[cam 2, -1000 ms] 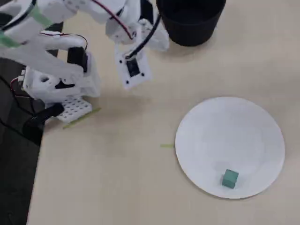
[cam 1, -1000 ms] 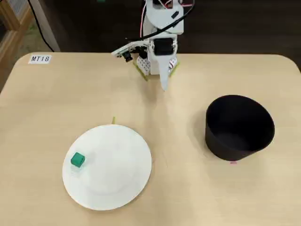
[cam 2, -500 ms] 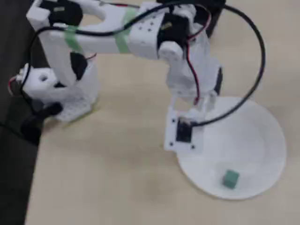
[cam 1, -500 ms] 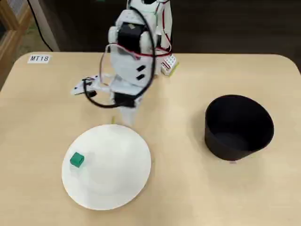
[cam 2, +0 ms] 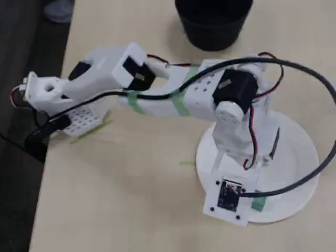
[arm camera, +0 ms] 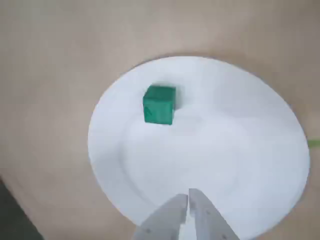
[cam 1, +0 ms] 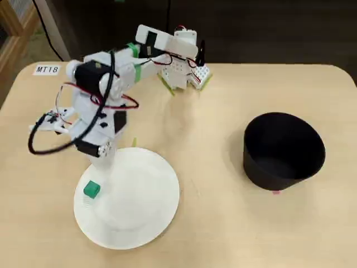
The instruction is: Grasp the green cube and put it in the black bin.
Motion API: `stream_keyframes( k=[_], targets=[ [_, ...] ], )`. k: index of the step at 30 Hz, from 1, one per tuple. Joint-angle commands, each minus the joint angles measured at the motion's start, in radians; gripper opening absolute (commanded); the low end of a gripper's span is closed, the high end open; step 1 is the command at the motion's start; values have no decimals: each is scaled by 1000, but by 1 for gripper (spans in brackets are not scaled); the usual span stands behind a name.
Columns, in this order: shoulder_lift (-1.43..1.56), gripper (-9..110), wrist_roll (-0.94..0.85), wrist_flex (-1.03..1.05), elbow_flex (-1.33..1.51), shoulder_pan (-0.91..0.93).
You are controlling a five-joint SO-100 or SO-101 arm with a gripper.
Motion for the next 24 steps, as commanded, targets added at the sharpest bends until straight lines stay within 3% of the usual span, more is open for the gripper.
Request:
stream_keyframes(
  k=[1, 3, 12, 24],
  targets=[
    [-9, 0, -6, 3, -51, 15],
    [-34, 1, -8, 3, -51, 26],
    [-107, 30, -98, 3, -55, 60],
    [-215, 34, -110, -5, -179, 46]
  ],
)
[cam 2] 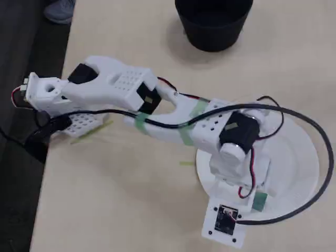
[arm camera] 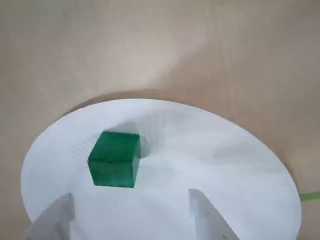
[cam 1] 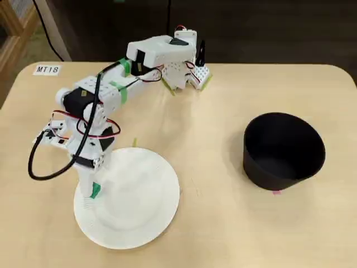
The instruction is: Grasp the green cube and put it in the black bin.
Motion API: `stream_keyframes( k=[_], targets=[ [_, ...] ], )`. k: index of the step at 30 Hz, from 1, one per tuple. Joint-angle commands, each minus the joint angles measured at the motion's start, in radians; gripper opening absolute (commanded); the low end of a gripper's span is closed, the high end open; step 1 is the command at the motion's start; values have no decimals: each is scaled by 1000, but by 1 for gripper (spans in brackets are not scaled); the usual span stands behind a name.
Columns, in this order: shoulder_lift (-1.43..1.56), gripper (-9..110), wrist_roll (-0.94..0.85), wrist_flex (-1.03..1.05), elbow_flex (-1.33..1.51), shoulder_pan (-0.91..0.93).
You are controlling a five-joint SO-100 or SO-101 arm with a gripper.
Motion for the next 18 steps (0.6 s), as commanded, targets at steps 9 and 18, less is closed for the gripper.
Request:
stream_keyframes(
  k=[9, 18],
  targets=[
    [-48, 35, 18, -51, -120, 11],
    [-74, 32, 55, -97, -120, 15]
  ],
)
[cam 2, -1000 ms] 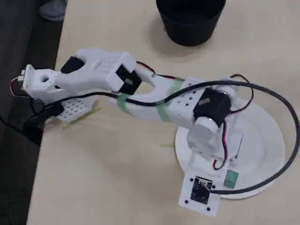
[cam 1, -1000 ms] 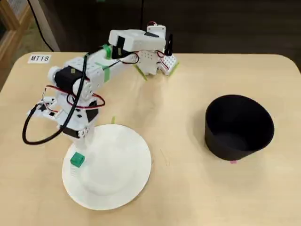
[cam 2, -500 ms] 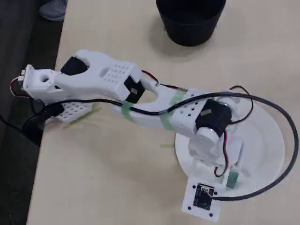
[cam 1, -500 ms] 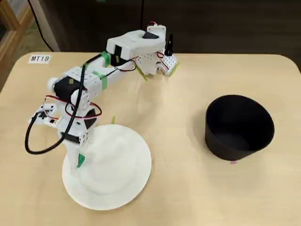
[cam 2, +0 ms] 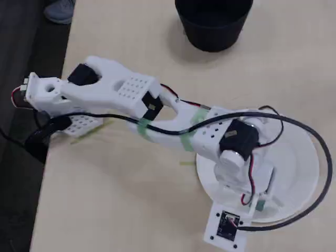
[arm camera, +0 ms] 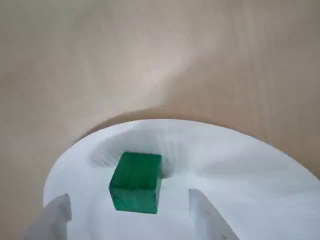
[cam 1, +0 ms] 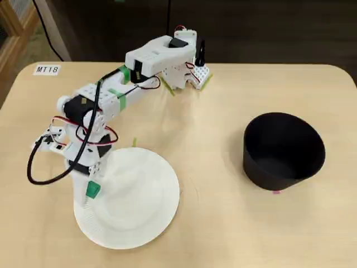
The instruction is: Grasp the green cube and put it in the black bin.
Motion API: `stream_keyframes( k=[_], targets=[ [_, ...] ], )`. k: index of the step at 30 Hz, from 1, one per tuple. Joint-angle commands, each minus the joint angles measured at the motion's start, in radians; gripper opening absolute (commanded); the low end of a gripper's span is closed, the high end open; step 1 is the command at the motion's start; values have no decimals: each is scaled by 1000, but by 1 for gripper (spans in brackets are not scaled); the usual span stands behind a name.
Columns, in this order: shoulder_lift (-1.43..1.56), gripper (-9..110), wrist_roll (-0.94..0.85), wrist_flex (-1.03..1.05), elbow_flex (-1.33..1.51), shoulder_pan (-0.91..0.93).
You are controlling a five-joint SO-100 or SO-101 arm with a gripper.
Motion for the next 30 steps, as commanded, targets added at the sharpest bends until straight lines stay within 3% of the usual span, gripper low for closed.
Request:
stream_keyframes(
  k=[1, 15, 24, 28, 30],
  targets=[
    [9, 31, 9, -18, -46, 5],
    [-12, 1, 71, -110, -48, -23],
    [37, 0, 75, -61, -51, -40],
    [153, 0, 106, 78, -51, -64],
    [308, 0, 106, 91, 83, -100]
  ],
)
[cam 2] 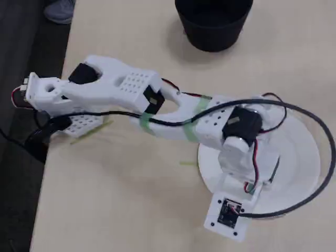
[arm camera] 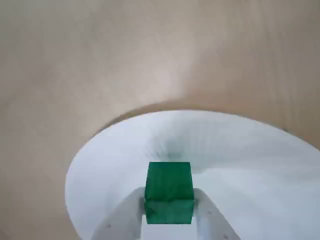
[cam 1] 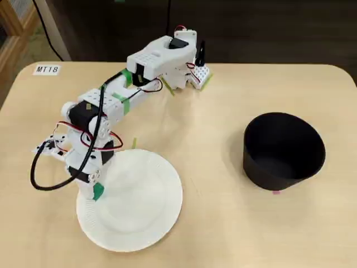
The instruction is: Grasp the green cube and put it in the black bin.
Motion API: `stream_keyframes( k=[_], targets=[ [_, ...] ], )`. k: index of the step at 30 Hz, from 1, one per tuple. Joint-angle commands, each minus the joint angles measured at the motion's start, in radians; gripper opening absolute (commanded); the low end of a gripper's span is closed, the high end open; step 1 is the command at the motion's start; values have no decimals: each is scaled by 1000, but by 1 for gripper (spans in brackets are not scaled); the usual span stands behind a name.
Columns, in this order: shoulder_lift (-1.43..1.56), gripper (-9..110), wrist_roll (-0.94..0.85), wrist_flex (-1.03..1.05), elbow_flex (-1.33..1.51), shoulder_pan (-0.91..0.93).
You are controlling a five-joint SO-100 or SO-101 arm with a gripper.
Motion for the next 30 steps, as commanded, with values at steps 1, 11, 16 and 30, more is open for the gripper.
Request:
stream_keyframes(
  k=[1, 11, 16, 30],
  targets=[
    [308, 0, 9, 32, 138, -67],
    [991, 0, 55, 32, 589, -505],
    [1063, 0, 97, 29, 701, -897],
    [755, 0, 167, -169, 744, -1161]
  ],
)
